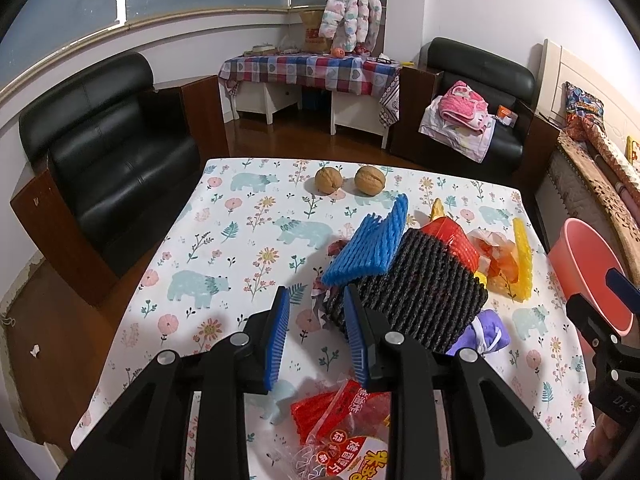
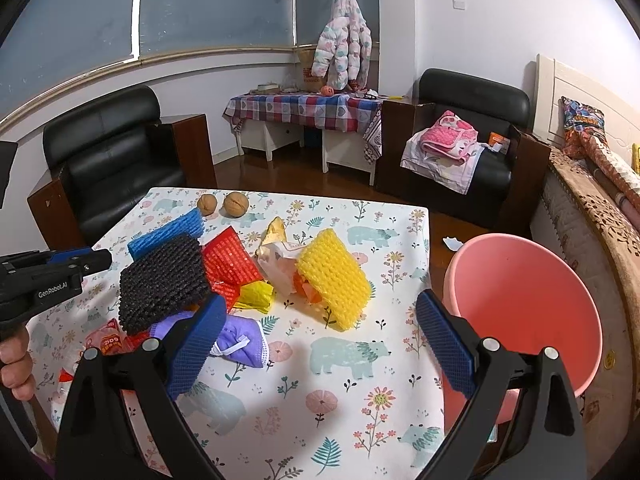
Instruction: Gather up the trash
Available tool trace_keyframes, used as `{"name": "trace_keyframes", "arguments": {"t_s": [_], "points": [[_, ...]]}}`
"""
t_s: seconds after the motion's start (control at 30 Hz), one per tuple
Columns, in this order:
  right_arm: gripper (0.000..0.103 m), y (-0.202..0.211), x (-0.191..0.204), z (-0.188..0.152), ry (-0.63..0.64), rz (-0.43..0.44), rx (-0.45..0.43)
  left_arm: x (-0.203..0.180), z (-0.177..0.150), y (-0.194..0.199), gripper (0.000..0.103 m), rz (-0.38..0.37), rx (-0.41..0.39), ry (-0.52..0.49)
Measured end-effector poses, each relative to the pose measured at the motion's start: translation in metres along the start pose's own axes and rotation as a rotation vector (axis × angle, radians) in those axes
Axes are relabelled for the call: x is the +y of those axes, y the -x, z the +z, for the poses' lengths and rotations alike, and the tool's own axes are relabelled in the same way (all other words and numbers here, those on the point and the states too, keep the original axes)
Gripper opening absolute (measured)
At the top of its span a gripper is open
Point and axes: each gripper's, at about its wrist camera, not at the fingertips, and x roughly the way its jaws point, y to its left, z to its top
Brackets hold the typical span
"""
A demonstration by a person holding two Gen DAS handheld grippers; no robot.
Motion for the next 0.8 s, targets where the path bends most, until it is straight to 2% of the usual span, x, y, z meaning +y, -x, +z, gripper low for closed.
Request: {"name": "trace_keyframes", "arguments": {"t_s": [0.8], "points": [[0.096, 0.0025, -0.0036, -0.0018, -0.009, -0.004, -0.003, 0.0032, -0.0058, -0.0022, 0.028, -0.011, 0.02, 0.011]]}}
